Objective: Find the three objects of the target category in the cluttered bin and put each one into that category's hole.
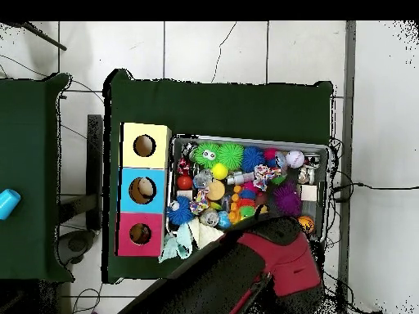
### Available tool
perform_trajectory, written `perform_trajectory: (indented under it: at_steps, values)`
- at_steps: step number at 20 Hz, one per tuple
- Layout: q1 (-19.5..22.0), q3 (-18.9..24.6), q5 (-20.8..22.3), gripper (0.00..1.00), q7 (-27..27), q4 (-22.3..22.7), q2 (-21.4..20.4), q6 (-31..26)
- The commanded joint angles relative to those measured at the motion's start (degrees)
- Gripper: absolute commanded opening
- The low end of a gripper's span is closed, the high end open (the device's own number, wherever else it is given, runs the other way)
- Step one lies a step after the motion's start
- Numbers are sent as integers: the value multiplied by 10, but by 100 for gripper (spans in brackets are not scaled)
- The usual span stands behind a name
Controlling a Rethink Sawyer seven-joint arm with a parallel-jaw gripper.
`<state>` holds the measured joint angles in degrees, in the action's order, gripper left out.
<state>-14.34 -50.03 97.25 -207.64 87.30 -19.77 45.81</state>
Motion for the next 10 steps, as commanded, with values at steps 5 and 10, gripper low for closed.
perform_trajectory:
  at_steps: [5,10]
  values:
    - [-49,21,0,0,-383,-27,-1,111]
    - [-83,33,-24,0,-403,-6,5,80]
